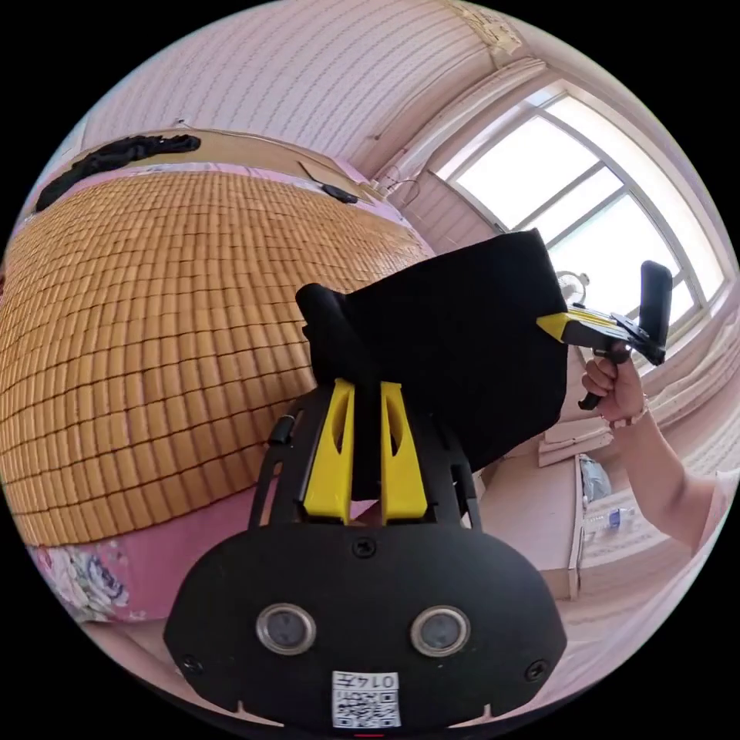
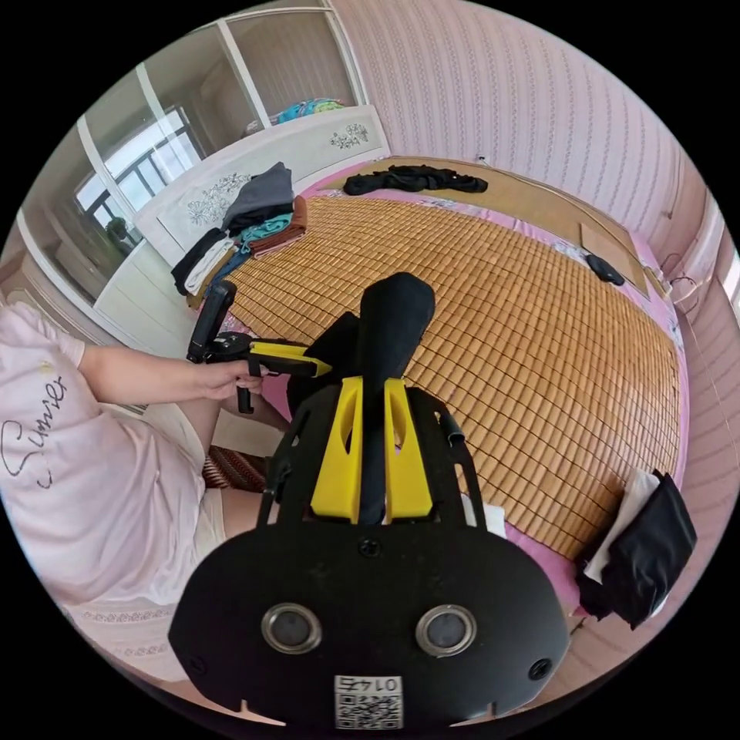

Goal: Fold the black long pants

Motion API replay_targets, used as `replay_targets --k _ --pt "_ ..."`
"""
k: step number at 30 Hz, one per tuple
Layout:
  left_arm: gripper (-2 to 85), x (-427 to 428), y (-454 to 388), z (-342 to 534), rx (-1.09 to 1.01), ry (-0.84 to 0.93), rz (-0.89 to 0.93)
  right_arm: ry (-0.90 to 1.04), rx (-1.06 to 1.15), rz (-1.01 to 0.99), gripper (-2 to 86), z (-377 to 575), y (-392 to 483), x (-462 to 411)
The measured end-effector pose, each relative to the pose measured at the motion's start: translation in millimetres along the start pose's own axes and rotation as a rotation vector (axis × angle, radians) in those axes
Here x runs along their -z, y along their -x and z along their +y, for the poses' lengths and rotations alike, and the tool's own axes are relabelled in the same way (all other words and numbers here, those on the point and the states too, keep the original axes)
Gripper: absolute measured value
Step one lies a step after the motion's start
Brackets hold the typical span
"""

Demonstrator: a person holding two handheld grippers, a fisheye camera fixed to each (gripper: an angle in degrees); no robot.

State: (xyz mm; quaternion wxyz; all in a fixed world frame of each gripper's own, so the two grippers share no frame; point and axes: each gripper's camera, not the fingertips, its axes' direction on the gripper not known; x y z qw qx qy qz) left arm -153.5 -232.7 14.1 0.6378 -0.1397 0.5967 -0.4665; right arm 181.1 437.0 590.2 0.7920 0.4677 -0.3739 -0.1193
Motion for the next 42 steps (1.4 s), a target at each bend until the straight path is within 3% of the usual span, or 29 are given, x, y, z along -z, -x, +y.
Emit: replay_targets --k 5,9,11,15,17,21,23,27,30,32,34,37,42 --pt "5.6 -70.0 -152.8 -85.2 -0.190 -0.020 0.236 0.022 -0.118 0.211 5.1 51.2 -73.8 108.8" --pt "8.5 -153.3 -273.6 -152.9 -0.254 0.004 0.366 0.064 -0.509 0.518 6.7 109.9 -178.8 173.0" --pt "9.0 -198.5 -311.0 -166.2 -0.330 0.096 0.301 0.058 -0.737 0.628 5.4 141.5 -216.8 170.5" --pt "7.8 -250.0 -331.2 -129.5 -0.426 0.237 0.274 0.124 -0.820 0.440 -0.2 184.3 -253.3 78.6" --pt "7.6 -243.8 -326.4 -103.5 -0.512 0.236 0.258 0.121 -0.840 0.476 -0.6 195.1 -253.2 42.2" --pt "6.6 -187.5 -301.7 -54.6 -0.705 0.173 0.104 -0.073 -0.919 0.357 -0.8 214.5 -240.8 23.0" --pt "6.6 -153.4 -286.0 -34.7 -0.732 0.137 0.025 -0.060 -0.932 0.365 -0.8 213.7 -228.8 19.4" --pt "6.6 -60.8 -250.3 12.0 -0.716 0.069 -0.142 -0.200 -0.851 0.483 -0.4 204.2 -143.6 15.6" --pt "7.0 4.9 -234.0 50.3 -0.663 0.022 -0.283 -0.350 -0.696 0.331 -0.1 201.4 -35.2 -15.2" --pt "7.1 41.2 -230.0 75.2 -0.650 -0.018 -0.305 -0.341 -0.646 0.201 0.0 199.3 30.4 -50.7" --pt "7.3 88.1 -224.7 104.0 -0.612 -0.054 -0.278 -0.233 -0.618 0.070 0.4 191.4 112.9 -102.7" --pt "7.2 149.4 -213.3 135.0 -0.574 -0.158 -0.276 -0.101 -0.539 0.028 1.4 165.9 206.5 -149.8" --pt "7.2 254.4 -179.0 173.7 -0.529 -0.292 -0.308 0.178 -0.096 0.371 6.8 88.4 334.0 -218.1"
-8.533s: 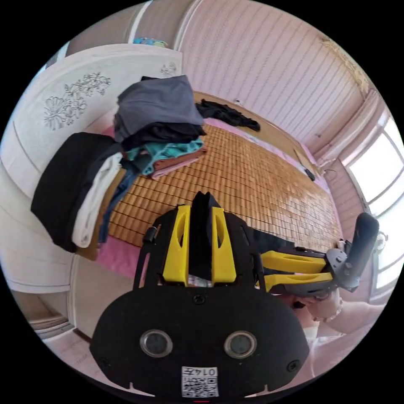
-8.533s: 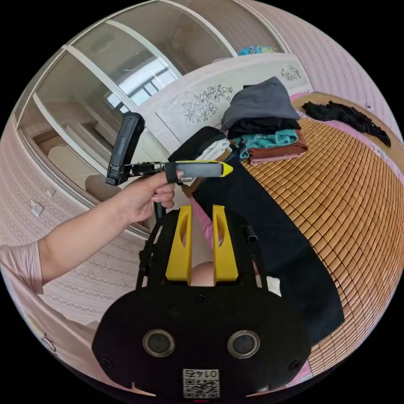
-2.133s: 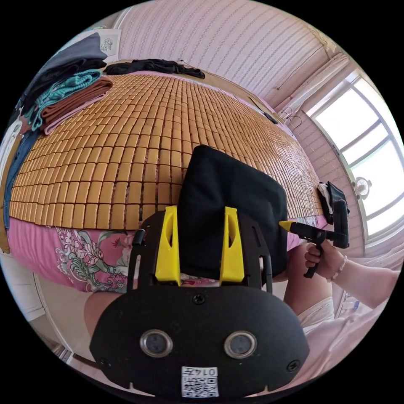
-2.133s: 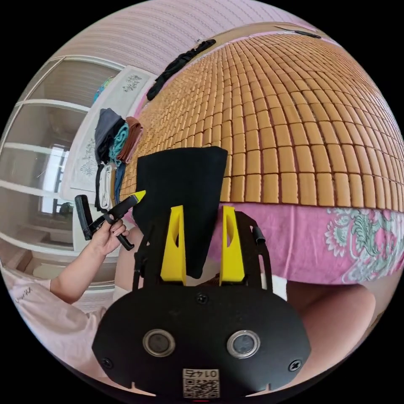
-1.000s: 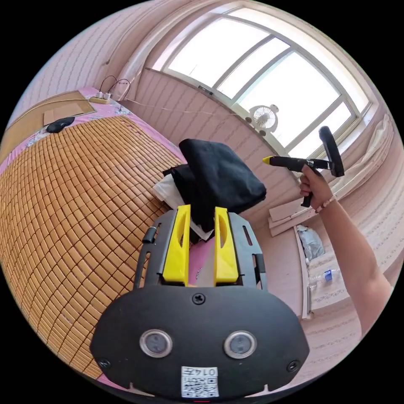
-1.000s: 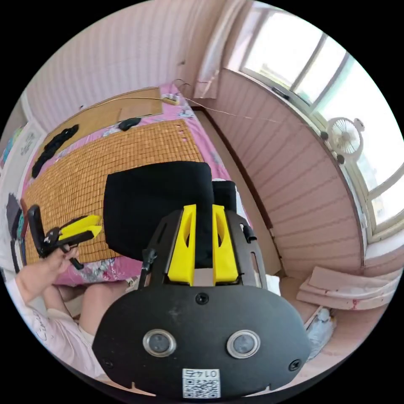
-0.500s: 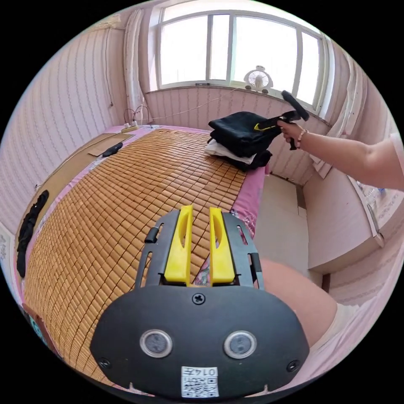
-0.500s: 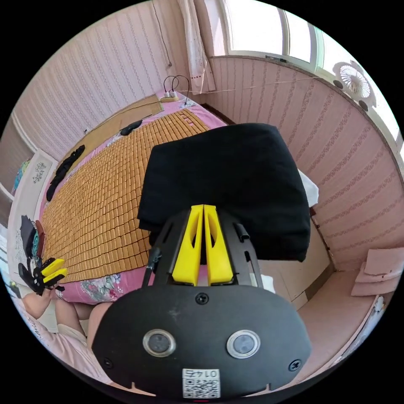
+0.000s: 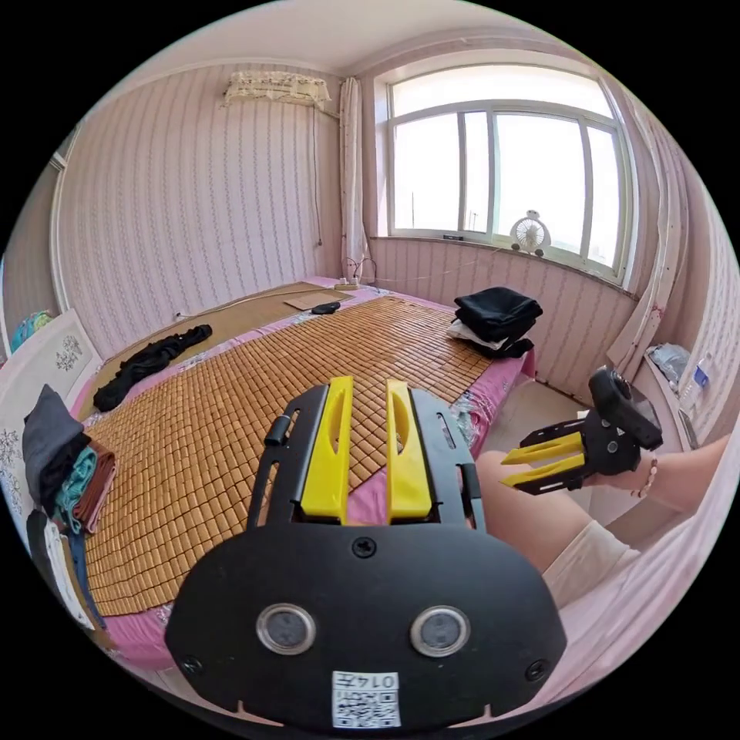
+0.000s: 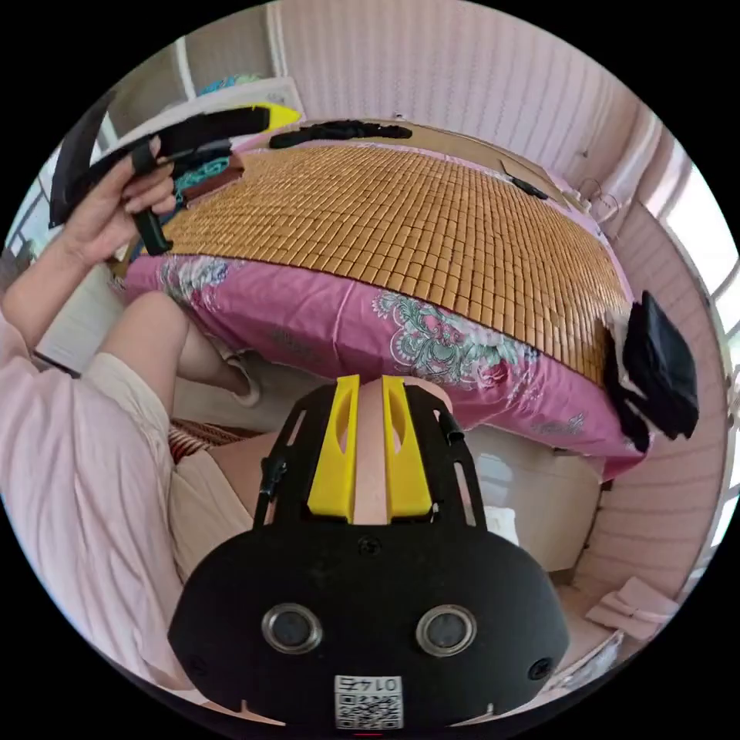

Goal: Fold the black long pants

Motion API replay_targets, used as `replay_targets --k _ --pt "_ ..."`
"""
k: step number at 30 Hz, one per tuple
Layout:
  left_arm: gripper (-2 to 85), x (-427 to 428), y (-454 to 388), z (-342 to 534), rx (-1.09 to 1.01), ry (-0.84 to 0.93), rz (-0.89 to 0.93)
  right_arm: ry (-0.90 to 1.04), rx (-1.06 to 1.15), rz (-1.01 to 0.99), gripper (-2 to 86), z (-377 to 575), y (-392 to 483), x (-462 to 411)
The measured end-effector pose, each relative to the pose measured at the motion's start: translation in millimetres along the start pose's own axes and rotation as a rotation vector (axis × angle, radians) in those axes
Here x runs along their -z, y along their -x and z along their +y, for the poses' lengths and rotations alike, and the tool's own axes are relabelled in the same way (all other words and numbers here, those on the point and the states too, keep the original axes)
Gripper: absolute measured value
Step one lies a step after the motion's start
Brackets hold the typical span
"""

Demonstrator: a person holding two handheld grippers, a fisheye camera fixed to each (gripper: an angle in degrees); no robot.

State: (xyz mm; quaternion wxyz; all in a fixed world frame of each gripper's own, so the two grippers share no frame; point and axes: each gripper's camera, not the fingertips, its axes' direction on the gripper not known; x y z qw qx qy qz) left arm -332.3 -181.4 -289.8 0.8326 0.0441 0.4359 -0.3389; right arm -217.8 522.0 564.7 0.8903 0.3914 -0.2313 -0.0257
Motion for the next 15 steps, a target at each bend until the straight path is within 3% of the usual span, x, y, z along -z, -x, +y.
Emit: replay_targets --k 3,5,12,15 --pt "7.1 69.8 46.7 34.2 0.044 -0.029 -0.122 0.045 0.228 0.140 10.1 -52.0 71.2 -6.9" --pt "7.0 112.8 83.6 65.9 0.127 -0.041 -0.192 0.001 0.328 0.127 10.3 -84.7 111.1 -4.8" --pt "8.0 279.0 220.2 244.5 0.502 0.082 -0.611 -0.120 0.764 -0.132 12.9 -223.8 293.8 1.3" --pt "8.8 336.5 264.4 307.4 0.678 0.127 -0.703 -0.098 0.909 -0.231 14.1 -280.1 370.2 -2.3"
